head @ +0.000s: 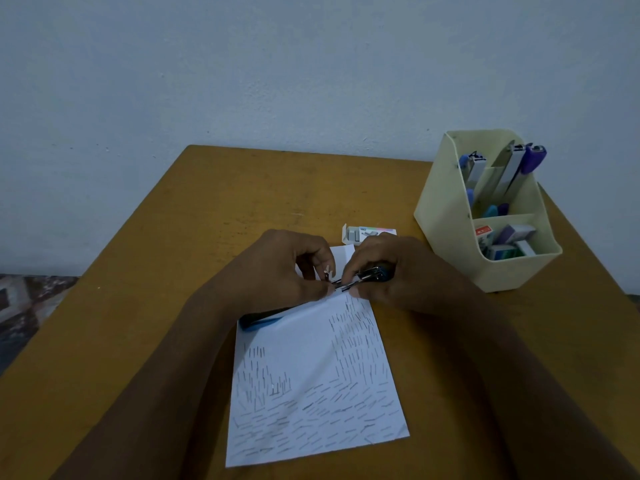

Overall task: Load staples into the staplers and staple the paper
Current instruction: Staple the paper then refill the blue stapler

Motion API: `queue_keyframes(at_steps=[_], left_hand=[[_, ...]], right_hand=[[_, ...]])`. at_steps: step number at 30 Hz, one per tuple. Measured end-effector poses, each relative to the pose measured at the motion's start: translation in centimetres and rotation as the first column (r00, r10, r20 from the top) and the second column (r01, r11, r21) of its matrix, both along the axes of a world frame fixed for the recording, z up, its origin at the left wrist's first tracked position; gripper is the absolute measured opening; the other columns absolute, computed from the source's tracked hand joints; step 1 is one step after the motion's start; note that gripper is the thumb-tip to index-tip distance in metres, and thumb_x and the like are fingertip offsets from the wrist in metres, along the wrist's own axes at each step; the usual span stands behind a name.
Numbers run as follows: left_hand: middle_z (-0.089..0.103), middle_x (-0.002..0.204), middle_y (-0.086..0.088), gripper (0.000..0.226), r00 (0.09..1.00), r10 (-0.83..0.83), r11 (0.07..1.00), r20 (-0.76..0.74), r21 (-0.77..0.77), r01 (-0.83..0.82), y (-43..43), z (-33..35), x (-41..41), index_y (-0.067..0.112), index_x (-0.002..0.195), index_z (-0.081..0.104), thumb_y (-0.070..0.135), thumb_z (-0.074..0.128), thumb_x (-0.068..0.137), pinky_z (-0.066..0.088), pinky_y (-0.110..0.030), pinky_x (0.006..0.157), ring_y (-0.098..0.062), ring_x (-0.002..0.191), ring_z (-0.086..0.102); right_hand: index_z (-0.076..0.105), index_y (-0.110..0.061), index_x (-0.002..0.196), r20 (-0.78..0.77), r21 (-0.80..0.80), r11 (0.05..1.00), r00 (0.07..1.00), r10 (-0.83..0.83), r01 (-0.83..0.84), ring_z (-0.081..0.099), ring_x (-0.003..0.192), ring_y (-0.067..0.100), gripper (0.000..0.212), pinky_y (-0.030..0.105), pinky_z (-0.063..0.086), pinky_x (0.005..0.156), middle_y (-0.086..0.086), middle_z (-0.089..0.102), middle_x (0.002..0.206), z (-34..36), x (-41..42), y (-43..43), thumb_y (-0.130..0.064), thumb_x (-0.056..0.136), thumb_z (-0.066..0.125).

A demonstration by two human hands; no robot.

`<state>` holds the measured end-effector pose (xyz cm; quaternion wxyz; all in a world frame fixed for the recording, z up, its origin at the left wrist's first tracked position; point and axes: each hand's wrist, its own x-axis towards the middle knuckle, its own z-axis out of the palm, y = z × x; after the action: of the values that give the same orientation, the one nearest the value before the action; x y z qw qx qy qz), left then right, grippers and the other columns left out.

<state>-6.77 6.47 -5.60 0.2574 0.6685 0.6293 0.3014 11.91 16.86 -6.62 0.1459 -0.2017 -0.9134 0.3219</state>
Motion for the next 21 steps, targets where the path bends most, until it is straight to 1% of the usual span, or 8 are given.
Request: queue_keyframes(at_steps=[2, 4, 6, 10, 14, 16, 19, 21], left_hand=[[0.067, 0.074, 0.015, 0.016, 1.0, -0.001, 1.0, 0.005, -0.002, 0.001, -0.02, 0.03, 0.02, 0.023, 0.079, 0.069, 0.011, 0.078, 0.073, 0.05, -0.012, 0.062, -0.002, 0.072, 0.063], [0.067, 0.073, 0.015, 0.016, 1.0, -0.002, 1.0, 0.011, -0.003, 0.002, -0.04, 0.05, 0.04, 0.022, 0.079, 0.069, 0.01, 0.078, 0.073, 0.049, -0.011, 0.061, -0.001, 0.071, 0.063], [0.067, 0.074, 0.015, 0.015, 1.0, -0.001, 1.0, 0.01, -0.004, 0.001, -0.05, 0.04, 0.03, 0.021, 0.08, 0.07, 0.01, 0.078, 0.073, 0.048, -0.01, 0.061, -0.002, 0.071, 0.063], [0.069, 0.077, 0.011, 0.016, 1.0, -0.01, 1.0, -0.004, 0.006, 0.01, -0.02, 0.03, -0.07, 0.021, 0.081, 0.07, 0.01, 0.078, 0.073, 0.051, -0.013, 0.062, -0.004, 0.073, 0.063], [0.069, 0.077, 0.011, 0.016, 1.0, -0.008, 1.0, -0.01, 0.009, 0.008, 0.0, -0.02, -0.16, 0.023, 0.081, 0.069, 0.011, 0.078, 0.074, 0.05, -0.013, 0.062, -0.005, 0.073, 0.063], [0.068, 0.077, 0.012, 0.016, 1.0, 0.0, 1.0, -0.007, 0.006, 0.0, -0.01, -0.07, -0.13, 0.024, 0.079, 0.068, 0.012, 0.078, 0.074, 0.049, -0.012, 0.061, -0.004, 0.073, 0.063], [0.069, 0.077, 0.012, 0.014, 1.0, 0.002, 1.0, -0.019, 0.007, -0.002, 0.04, -0.22, 0.04, 0.026, 0.08, 0.069, 0.016, 0.078, 0.076, 0.049, -0.011, 0.061, -0.003, 0.073, 0.063], [0.069, 0.078, 0.012, 0.013, 1.0, 0.002, 1.0, -0.031, 0.014, -0.001, 0.15, -0.33, 0.14, 0.026, 0.081, 0.069, 0.018, 0.078, 0.077, 0.05, -0.014, 0.06, -0.004, 0.074, 0.063]], right_hand=[[0.073, -0.021, 0.086, -0.017, -0.01, 1.0, 1.0, -0.015, 0.015, 0.063, 0.085, 0.005, 0.013, 0.021, 0.053, 0.076, -0.011, 0.068, 0.088, -0.06, 0.08, 0.02, -0.015, 0.075, 0.077], [0.071, -0.021, 0.083, -0.009, -0.014, 0.999, 0.999, -0.04, 0.04, 0.061, 0.084, 0.003, 0.013, 0.011, 0.049, 0.072, -0.014, 0.066, 0.085, -0.04, 0.16, -0.01, -0.015, 0.074, 0.078], [0.07, -0.021, 0.081, -0.006, -0.01, 0.998, 0.998, -0.063, 0.063, 0.06, 0.084, 0.001, 0.013, 0.007, 0.045, 0.07, -0.015, 0.065, 0.084, -0.03, 0.31, 0.04, -0.015, 0.073, 0.078], [0.069, -0.022, 0.08, 0.008, -0.012, 0.993, 0.993, -0.114, 0.114, 0.059, 0.086, -0.001, 0.013, 0.007, 0.047, 0.072, -0.013, 0.065, 0.086, -0.18, 0.72, 0.56, -0.019, 0.073, 0.079], [0.067, -0.022, 0.082, 0.028, -0.011, 0.988, 0.988, -0.152, 0.152, 0.06, 0.087, 0.001, 0.016, 0.013, 0.05, 0.076, -0.012, 0.065, 0.09, -0.19, 0.97, 0.88, -0.022, 0.072, 0.079], [0.067, -0.021, 0.085, 0.021, -0.026, 0.986, 0.986, -0.164, 0.164, 0.059, 0.088, 0.0, 0.018, 0.011, 0.049, 0.075, -0.012, 0.065, 0.091, -0.06, 0.97, 0.87, -0.02, 0.072, 0.08], [0.068, -0.025, 0.089, 0.012, 0.0, 0.985, 0.985, -0.173, 0.173, 0.056, 0.093, -0.005, 0.023, 0.002, 0.043, 0.075, -0.018, 0.063, 0.091, 0.04, 0.92, 0.85, -0.018, 0.071, 0.08], [0.07, -0.025, 0.089, 0.02, 0.029, 0.985, 0.986, -0.168, 0.167, 0.057, 0.093, -0.003, 0.021, 0.004, 0.044, 0.077, -0.015, 0.064, 0.093, 0.02, 0.9, 0.89, -0.018, 0.072, 0.08]])
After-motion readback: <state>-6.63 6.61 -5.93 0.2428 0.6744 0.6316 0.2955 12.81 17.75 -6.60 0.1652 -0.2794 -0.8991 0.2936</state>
